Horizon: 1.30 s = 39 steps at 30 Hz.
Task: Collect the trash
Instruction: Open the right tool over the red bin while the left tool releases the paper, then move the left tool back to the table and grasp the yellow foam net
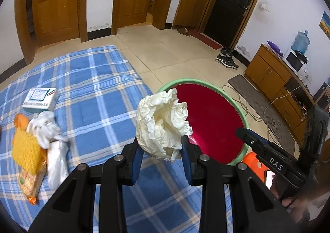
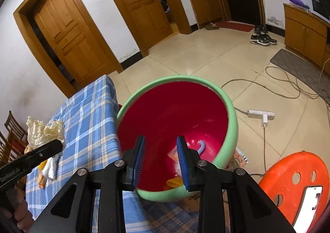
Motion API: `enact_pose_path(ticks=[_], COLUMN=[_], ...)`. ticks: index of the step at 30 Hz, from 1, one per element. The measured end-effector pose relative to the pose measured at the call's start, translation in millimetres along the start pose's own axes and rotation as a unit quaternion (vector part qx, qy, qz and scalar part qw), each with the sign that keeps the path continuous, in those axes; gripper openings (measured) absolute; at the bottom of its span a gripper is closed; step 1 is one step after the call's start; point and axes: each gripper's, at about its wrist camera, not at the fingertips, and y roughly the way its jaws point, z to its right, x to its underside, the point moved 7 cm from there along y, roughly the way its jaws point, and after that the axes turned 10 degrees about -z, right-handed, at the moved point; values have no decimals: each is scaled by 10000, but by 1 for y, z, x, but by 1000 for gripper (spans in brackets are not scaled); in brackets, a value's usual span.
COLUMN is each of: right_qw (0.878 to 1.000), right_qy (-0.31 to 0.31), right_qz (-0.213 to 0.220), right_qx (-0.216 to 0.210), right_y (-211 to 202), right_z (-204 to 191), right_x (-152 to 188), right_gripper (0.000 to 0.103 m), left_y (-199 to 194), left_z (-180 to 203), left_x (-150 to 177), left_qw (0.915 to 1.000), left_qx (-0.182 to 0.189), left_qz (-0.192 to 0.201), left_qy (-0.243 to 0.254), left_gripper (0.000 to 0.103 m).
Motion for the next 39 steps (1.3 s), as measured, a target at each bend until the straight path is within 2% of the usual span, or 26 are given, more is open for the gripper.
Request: enact_pose_path(ticks=[12,14,18,21,27,31,39], right_qw=[9991,9990,9987,9988,9990,9990,9994], right_qy=[400,434,498,451,377,335,137], right_qz=[113,104,103,163,245,279,204], right_qx=[2,16,18,30,19,-55,-259], right_y=[-18,-19,-26,-33,-43,-48,-54], right_z=[23,25,26,22,12,4,-24], right_x=[3,4,8,9,8,10,19], right_gripper=[32,32,32,32,33,39,43], left_y=[36,42,47,47,31,16,-16], left_z=[39,45,48,48,39,25,-14], left_x=[-15,-19,-25,-27,-20,-13,5], left_qw=[9988,9984,9976,9971,9988,9992,9988], left_qx=[89,82,-156,-308,-164,-268,-488], left_qz=[-247,-277,-283,-267,-242,-142,9], left_qy=[406,489,607,646,384,261,-94], left_gripper=[34,38,58,60,63,65,65])
